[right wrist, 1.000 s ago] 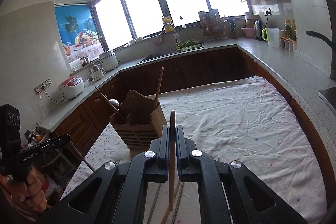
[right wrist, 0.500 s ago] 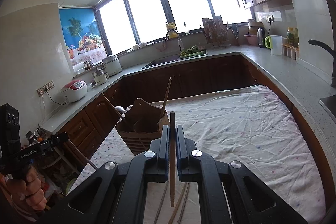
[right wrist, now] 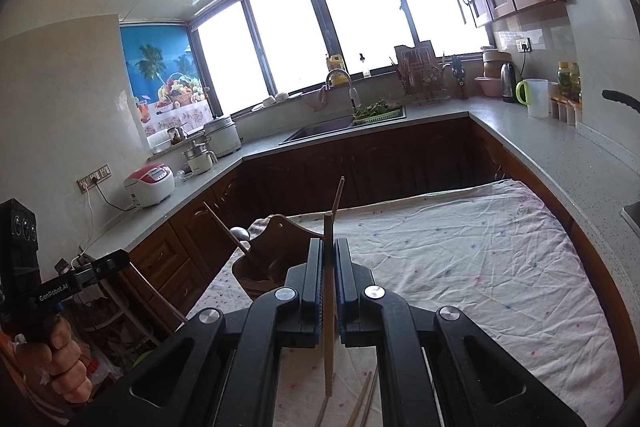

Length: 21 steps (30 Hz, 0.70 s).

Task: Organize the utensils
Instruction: 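Lift both chopsticks and carry both tools over the wooden holder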

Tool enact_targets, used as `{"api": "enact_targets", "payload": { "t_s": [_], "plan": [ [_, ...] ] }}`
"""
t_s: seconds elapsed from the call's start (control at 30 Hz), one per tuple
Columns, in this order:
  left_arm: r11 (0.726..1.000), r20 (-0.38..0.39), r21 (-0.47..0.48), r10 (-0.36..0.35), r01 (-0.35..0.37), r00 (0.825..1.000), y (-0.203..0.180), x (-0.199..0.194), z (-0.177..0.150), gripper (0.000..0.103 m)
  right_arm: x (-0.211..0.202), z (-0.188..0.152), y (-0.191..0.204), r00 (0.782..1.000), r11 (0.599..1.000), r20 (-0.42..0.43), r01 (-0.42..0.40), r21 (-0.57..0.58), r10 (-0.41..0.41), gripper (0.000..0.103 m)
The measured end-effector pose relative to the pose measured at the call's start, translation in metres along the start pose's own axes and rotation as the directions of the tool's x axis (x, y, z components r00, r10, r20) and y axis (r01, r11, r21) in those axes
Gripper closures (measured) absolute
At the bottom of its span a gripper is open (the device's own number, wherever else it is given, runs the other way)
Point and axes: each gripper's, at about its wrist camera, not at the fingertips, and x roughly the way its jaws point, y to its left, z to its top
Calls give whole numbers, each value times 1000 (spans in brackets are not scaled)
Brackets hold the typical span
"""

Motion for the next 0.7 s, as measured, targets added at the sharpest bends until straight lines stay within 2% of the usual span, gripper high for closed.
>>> {"api": "enact_targets", "payload": {
  "t_s": [0.43, 0.53, 0.7],
  "plan": [
    [998, 142, 11, 56, -58, 988, 20, 16, 71, 100, 38, 63, 20, 993, 998, 106, -58, -9, 58, 97],
    [997, 156, 2, 70, -71, 985, 28, 27, 82, 100, 50, 72, 22, 990, 998, 126, -55, -13, 56, 97],
    [996, 149, -38, 82, -77, 985, 43, 51, 83, 100, 75, 74, 20, 991, 999, 133, -29, -18, 31, 97]
  ]
}}
